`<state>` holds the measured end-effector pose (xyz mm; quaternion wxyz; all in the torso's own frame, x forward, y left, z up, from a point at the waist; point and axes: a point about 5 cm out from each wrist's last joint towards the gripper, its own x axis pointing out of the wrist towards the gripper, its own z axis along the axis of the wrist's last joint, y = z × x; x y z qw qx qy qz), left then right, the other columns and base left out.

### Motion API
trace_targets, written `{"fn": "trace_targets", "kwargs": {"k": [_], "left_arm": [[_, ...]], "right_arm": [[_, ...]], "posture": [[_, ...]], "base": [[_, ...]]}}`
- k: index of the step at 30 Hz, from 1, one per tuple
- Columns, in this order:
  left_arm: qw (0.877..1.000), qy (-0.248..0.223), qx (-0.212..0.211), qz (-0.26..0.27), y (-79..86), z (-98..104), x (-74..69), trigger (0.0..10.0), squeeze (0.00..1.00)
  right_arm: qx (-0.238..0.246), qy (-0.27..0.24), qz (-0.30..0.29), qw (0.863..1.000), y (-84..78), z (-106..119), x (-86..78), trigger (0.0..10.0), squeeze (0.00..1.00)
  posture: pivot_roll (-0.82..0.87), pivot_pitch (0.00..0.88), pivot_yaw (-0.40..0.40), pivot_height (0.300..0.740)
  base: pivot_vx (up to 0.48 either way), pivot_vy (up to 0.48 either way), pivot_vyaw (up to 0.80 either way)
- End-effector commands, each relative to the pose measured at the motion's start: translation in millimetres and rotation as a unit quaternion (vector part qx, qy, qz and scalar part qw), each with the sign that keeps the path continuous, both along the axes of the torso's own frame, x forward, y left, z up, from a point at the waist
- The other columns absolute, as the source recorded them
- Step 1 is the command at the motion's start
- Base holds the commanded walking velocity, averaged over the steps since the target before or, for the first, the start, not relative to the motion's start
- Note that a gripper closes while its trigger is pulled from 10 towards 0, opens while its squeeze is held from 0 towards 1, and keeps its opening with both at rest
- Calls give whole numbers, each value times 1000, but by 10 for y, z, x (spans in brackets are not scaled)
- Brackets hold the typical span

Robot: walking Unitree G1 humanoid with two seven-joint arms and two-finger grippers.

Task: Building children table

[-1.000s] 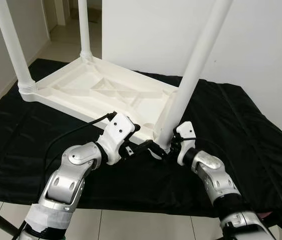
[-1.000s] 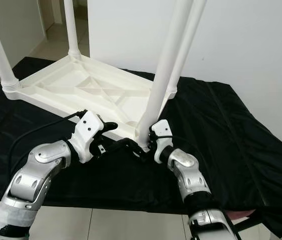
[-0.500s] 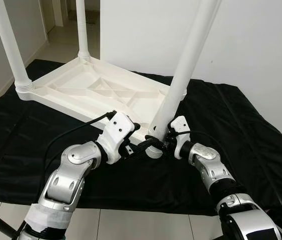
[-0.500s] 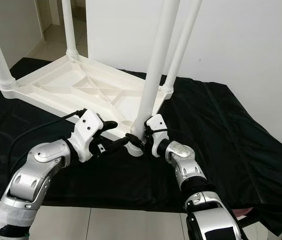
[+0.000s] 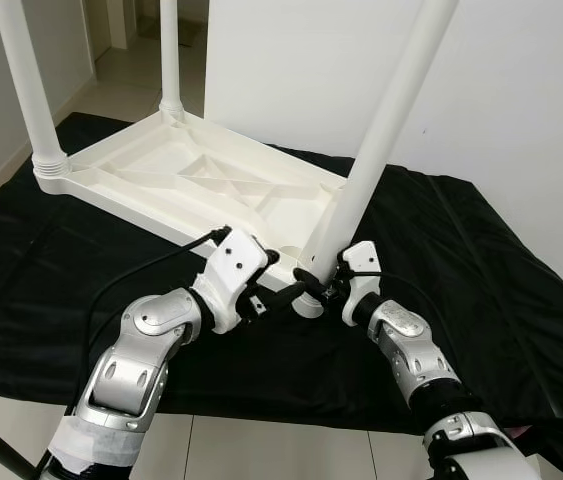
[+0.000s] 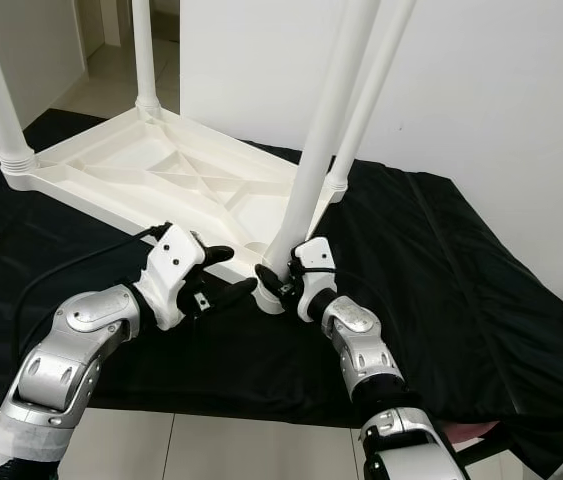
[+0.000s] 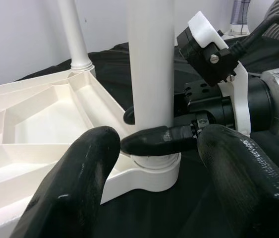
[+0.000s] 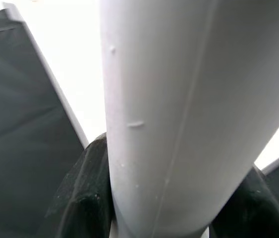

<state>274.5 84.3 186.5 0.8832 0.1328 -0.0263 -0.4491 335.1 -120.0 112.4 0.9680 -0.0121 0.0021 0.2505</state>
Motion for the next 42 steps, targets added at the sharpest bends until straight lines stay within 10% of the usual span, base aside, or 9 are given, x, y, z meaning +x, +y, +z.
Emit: {"fn": "trace_targets", "kwargs": {"k": [1,20,22,25,26,36,38,39,42], "left_arm": [[999,-10,-9,47,-9,11,19,10000,0],[1000,11,-1,22,-55,-51,-54,10000,0],[1000,10,-1,22,-53,-47,-48,10000,0],[1000,10,-1,22,-56,-48,-49,10000,0],[1000,9,0,24,-51,-48,-51,10000,0],[999,3,6,33,-12,-42,-60,10000,0],[999,1,6,35,-3,-36,-55,10000,0],[999,0,7,36,4,-32,-50,10000,0],[999,-3,7,38,11,-26,-43,10000,0]], "right_arm": [[-24,29,-51,998,-122,-126,-37,0,0],[47,12,-147,988,439,30,-374,0,0],[54,15,-143,988,401,58,-400,10000,0],[53,18,-149,987,393,76,-420,10000,0],[64,12,-141,988,365,104,-428,10000,1000],[57,0,-64,996,73,112,-515,10000,1000],[44,1,-40,998,31,91,-523,10000,592],[35,2,-22,999,-1,77,-529,10000,0],[-5,0,56,998,-121,33,-482,10000,0]], "posture": [[62,0,-171,740],[31,0,-132,740],[36,0,-139,740],[38,0,-142,740],[47,0,-150,740],[69,0,-164,740],[80,0,-169,740],[80,0,-169,740],[80,0,-164,740]], "base": [[0,0,0],[0,0,0],[0,0,0],[0,0,0],[0,0,0],[0,0,0],[0,0,0],[0,0,0],[0,0,0]]}}
